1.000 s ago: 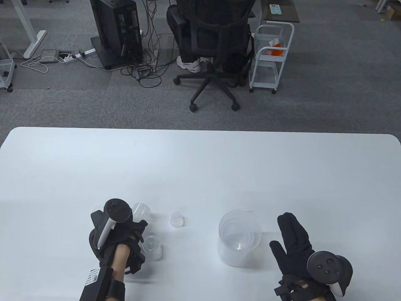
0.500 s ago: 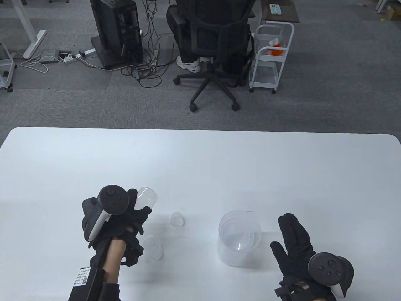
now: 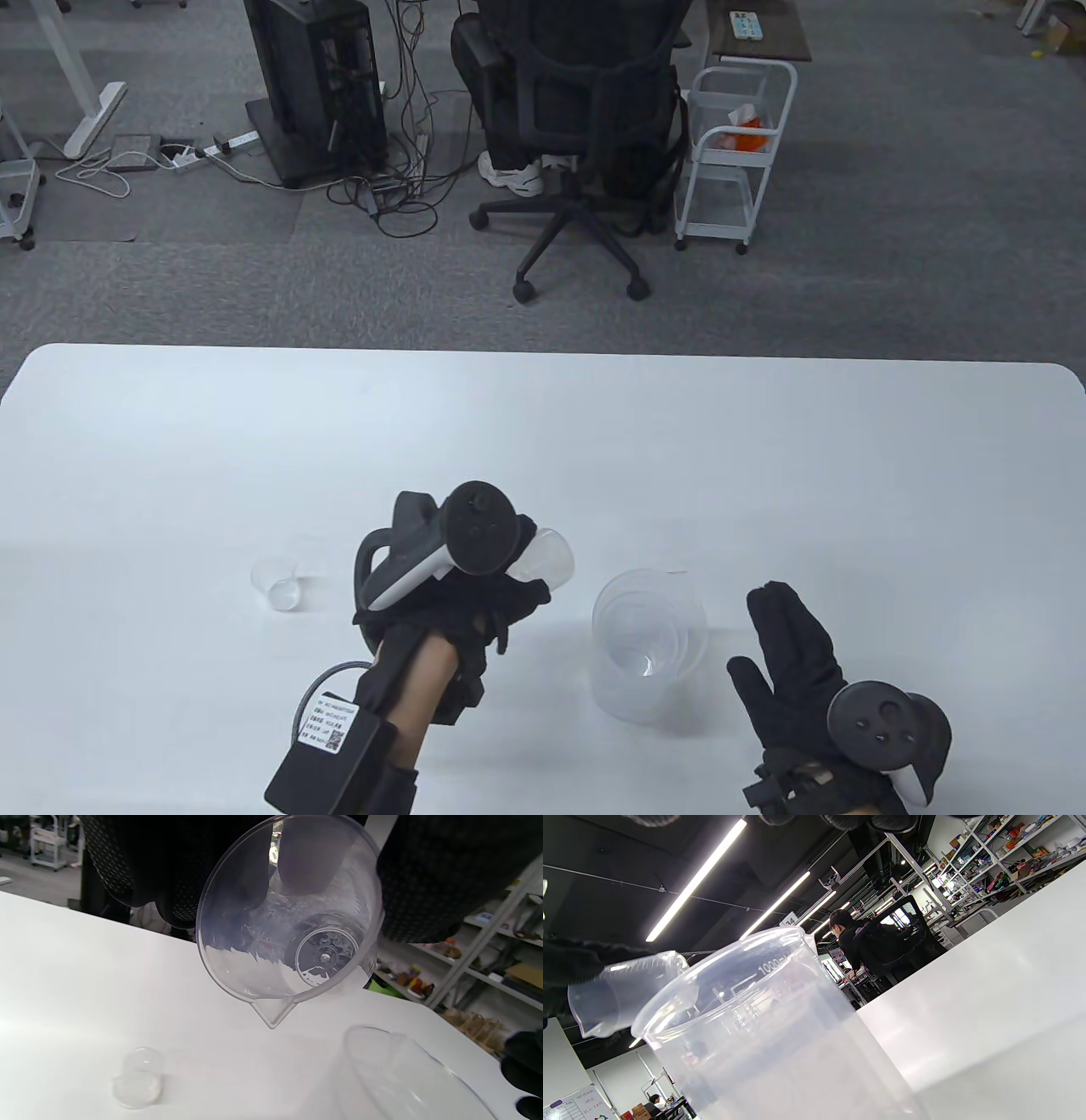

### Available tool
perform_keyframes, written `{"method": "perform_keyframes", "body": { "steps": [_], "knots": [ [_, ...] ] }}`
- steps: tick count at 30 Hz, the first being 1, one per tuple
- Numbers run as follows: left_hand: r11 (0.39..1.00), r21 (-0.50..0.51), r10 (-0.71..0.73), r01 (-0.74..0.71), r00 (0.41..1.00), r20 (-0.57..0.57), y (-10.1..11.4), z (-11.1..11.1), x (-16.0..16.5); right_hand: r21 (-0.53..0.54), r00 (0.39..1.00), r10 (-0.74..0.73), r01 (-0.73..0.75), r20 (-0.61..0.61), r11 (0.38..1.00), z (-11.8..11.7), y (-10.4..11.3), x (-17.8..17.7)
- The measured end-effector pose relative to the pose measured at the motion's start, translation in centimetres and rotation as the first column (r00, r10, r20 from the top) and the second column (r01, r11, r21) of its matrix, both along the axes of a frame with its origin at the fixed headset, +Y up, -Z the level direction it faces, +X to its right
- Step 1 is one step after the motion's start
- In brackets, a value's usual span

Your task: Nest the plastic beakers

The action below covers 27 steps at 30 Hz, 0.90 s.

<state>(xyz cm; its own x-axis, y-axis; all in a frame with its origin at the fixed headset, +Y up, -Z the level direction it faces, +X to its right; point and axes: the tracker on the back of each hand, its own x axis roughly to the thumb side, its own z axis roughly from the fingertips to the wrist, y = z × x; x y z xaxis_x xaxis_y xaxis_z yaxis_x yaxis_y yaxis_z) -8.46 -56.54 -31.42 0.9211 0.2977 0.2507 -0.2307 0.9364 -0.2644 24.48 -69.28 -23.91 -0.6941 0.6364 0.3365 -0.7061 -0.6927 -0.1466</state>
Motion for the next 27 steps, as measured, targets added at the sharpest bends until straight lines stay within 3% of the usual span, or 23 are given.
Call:
{"method": "perform_keyframes", "body": {
  "steps": [6, 14, 21, 27],
  "knots": [
    [0.999, 0.025, -0.049, 0.047, 0.995, 0.087, 0.3, 0.0, 4.8, -0.011, 1.0, 0.01, -0.01, -0.007, 1.0, -0.1, -0.1, -0.1],
    [0.985, 0.018, -0.172, 0.171, 0.973, 0.152, -0.9, 0.0, 9.4, -0.012, 1.0, 0.021, -0.021, -0.017, 1.0, -0.1, -0.2, -0.3],
    [0.969, 0.02, -0.247, 0.248, 0.954, 0.17, -1.9, 0.0, 11.0, -0.015, 0.999, 0.026, -0.026, -0.023, 1.0, -0.1, -0.3, -0.4],
    [0.977, 0.045, -0.214, 0.21, 0.962, 0.169, -1.6, 0.1, 10.8, -0.016, 0.999, 0.027, -0.027, -0.025, 1.0, 0.0, -0.3, -0.4]
  ]
}}
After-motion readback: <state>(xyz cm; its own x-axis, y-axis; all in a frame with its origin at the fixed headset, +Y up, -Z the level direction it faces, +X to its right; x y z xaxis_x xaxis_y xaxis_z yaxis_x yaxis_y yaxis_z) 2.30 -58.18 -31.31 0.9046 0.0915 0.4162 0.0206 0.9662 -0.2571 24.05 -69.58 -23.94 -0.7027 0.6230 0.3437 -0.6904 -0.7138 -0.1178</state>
